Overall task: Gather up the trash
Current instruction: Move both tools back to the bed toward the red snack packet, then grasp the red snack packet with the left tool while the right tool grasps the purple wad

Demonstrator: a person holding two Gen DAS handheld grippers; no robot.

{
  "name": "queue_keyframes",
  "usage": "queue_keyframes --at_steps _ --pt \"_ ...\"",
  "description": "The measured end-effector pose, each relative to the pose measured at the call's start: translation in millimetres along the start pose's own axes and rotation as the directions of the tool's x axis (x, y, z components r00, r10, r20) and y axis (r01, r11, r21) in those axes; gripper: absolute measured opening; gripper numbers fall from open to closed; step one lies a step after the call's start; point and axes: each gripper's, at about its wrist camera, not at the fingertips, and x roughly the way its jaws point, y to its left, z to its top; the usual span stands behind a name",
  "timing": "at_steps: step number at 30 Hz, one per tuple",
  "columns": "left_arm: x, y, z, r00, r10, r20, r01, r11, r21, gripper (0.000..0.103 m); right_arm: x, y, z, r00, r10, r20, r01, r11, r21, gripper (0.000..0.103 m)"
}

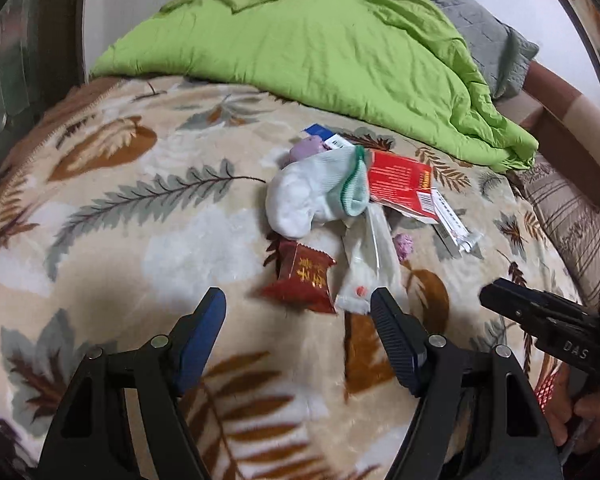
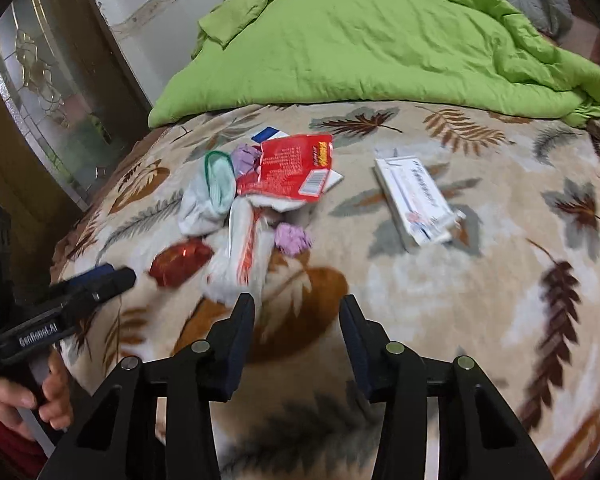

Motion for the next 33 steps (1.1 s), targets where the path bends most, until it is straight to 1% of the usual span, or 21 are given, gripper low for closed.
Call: queue_keyframes --at_steps 1,2,3,4,5,6,11,13,15,21,24,25,26,27,31,33 --pt "7.1 0.3 2.6 1.0 -0.002 -0.012 0.002 1.0 -0.002 0.064 7.6 -1.6 5.3 1.0 -0.005 0.002 0.005 1.0 0.002 0.046" --pt "11.6 -0.3 3.2 1.0 -0.006 -0.021 0.006 1.0 0.001 0.063 12.5 -2.8 8.5 1.0 -0.011 0.001 0.011 1.0 0.005 0.046" --pt "20.2 -1.7 5.2 0.999 -0.005 -0.033 0.005 1.0 0.01 0.06 18.1 -4.9 11.3 1.0 -0.007 -0.002 0.007 1.0 0.014 0.046" --pt "24.4 -3.6 4.8 0.999 0.005 -0.039 -0.004 1.0 0.018 0.055 23.1 -7.2 13.1 1.0 -0.002 -0.003 0.002 1.0 0.024 0.046" --pt "30.2 -5.6 5.4 0.999 0.013 -0.046 -0.011 1.0 0.029 0.054 27.8 -8.5 15.2 1.0 -0.005 -0.006 0.005 1.0 0.028 0.046" --pt "36.4 -8.0 6.5 0.999 0.016 -0.052 -0.014 0.999 0.042 0.053 33.1 -10.4 17.1 1.0 -0.013 -0.013 0.014 0.999 0.033 0.046" --pt "56.8 -12.1 9.5 0.997 0.053 -0.056 -0.049 0.996 0.071 0.052 47.9 -11.4 22.3 1.0 0.0 -0.022 0.001 1.0 0.031 0.046" --pt "62.5 -9.9 9.4 0.996 0.065 -0.053 -0.061 0.995 0.076 0.049 52.7 -8.3 24.1 1.0 0.003 -0.021 -0.003 1.0 0.018 0.046" --pt "65.5 -5.9 9.4 0.997 0.053 -0.048 -0.05 0.997 0.064 0.045 58.6 -6.4 26.8 1.0 0.003 -0.024 -0.003 1.0 0.007 0.046" --pt "64.9 -2.7 7.5 0.999 0.041 -0.025 -0.039 0.997 0.064 0.045 83.2 -1.7 34.7 0.999 0.019 -0.048 -0.019 1.0 0.001 0.046" --pt "66.8 -0.8 8.4 0.999 0.034 -0.029 -0.032 0.998 0.052 0.045 96.4 4.7 36.3 0.997 0.009 -0.071 -0.01 1.0 -0.017 0.046" --pt "67.7 0.0 9.2 0.999 0.033 -0.03 -0.032 0.998 0.049 0.045 99.7 5.9 36.1 0.997 0.004 -0.074 -0.005 1.0 -0.018 0.043" --pt "68.1 0.1 9.6 0.999 0.034 -0.029 -0.032 0.998 0.045 0.045 101.8 6.1 35.8 0.997 -0.007 -0.072 0.006 1.0 -0.018 0.039" --pt "68.1 0.0 9.2 0.999 0.037 -0.024 -0.036 0.999 0.041 0.045 103.5 5.6 35.1 0.997 -0.015 -0.076 0.014 1.0 -0.017 0.028" --pt "62.5 -5.0 3.8 0.998 0.064 0.003 -0.064 0.996 0.055 0.044 93.7 -0.2 28.0 0.998 -0.015 -0.053 0.015 1.0 0.008 0.026" --pt "56.9 -7.3 0.8 0.998 0.063 0.003 -0.063 0.997 0.048 0.043 83.6 -1.3 22.9 0.999 -0.012 -0.039 0.013 1.0 0.012 0.026"
